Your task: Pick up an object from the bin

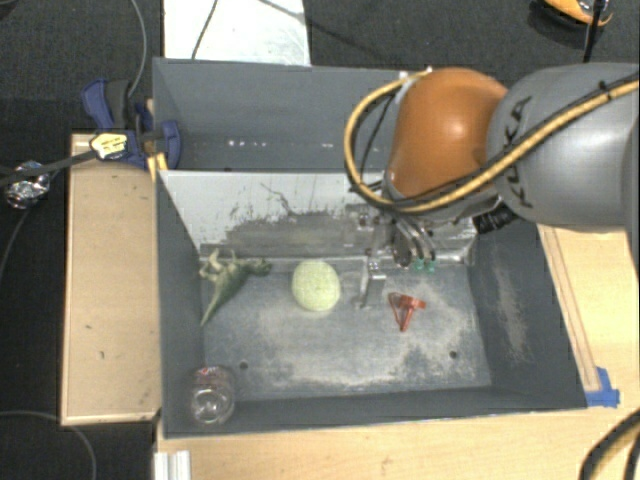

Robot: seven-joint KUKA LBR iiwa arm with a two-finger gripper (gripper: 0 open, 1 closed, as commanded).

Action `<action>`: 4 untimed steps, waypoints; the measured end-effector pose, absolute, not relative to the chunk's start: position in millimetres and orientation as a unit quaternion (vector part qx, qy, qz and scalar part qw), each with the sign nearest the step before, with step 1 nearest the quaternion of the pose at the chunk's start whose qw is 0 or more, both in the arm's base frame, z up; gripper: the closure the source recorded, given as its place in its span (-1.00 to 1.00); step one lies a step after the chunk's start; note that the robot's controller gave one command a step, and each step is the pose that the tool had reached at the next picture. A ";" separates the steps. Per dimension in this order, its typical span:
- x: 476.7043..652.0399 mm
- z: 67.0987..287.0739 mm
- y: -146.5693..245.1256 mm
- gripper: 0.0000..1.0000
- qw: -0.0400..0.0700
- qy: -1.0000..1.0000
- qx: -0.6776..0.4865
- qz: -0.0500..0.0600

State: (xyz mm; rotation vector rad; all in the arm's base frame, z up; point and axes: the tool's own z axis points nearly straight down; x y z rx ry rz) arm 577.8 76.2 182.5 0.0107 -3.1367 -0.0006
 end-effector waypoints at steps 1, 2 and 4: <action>579.5 187.4 75.8 -1.00 -0.002 -1.000 0.002 -0.001; 587.9 133.1 86.6 -1.00 -0.004 -1.000 0.006 -0.001; 591.7 122.0 99.0 -1.00 -0.003 -1.000 -0.005 -0.001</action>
Offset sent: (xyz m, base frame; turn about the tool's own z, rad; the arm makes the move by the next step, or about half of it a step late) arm 0.0140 0.0214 -0.1125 -0.0054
